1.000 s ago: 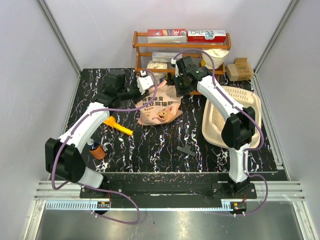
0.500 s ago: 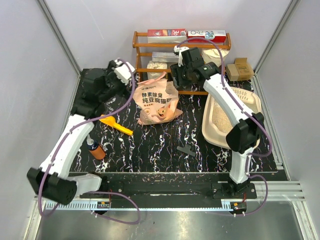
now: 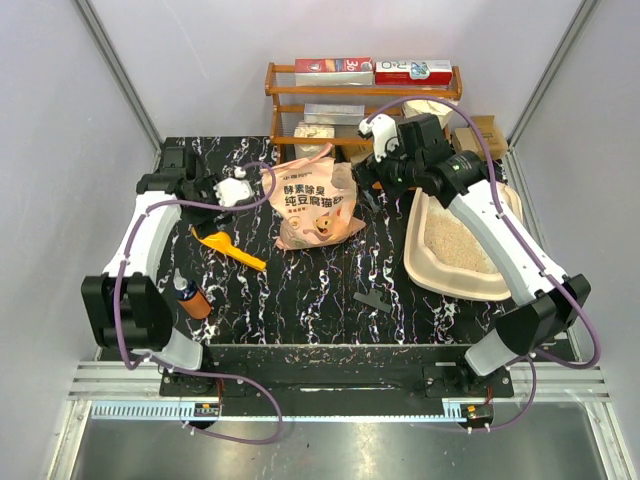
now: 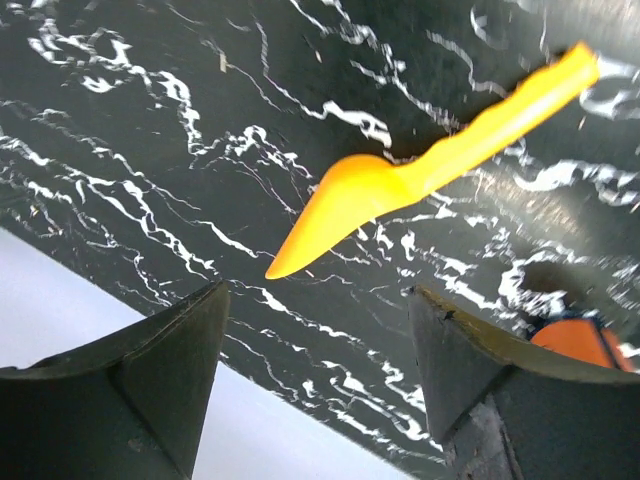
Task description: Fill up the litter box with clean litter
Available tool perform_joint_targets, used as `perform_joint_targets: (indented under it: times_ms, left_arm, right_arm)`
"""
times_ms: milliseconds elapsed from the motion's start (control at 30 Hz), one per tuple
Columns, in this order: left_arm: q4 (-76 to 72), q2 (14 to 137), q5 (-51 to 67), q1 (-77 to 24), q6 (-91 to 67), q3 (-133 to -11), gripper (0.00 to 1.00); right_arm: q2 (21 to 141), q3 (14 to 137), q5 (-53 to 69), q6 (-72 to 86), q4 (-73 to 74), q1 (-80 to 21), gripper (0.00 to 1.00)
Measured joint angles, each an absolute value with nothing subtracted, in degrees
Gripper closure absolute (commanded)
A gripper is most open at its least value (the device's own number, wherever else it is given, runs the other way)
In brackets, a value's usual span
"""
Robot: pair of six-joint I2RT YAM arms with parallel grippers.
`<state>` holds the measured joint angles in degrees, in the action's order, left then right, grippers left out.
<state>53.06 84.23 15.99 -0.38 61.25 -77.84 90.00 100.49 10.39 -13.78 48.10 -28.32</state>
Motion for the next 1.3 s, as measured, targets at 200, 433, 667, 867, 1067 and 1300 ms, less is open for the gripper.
perform_joint_targets:
  times_ms: [200,433,667,867,1067,1300]
  left_arm:
    - [53.7,89.3,13.6,1.0,77.4,-77.8,0.25]
    - [52.0,94.3,11.6,0.8,88.9,-77.8,0.30]
    - [48.2,94.7,9.7,-0.4,94.1,-72.4,0.36]
    - [44.6,95.1,7.4,-1.3,96.1,-68.8,0.40]
    - [38.6,95.8,6.4,-1.4,97.3,-64.4,0.55]
    - [35.4,96.6,6.4,-1.5,97.0,-63.3,0.96]
  right_arm:
    - [88.0,96.2,12.9,-15.7,49.6,-28.2,0.04]
    - [85.8,94.8,13.1,-16.3,49.6,-26.9,0.04]
    - [84.7,94.7,13.2,-16.3,49.6,-25.7,0.03]
    - [84.6,94.0,13.2,-16.3,49.6,-25.4,0.03]
    - [84.6,94.0,13.2,-16.2,49.6,-25.3,0.03]
    - [84.6,94.0,13.2,-16.2,49.6,-25.1,0.03]
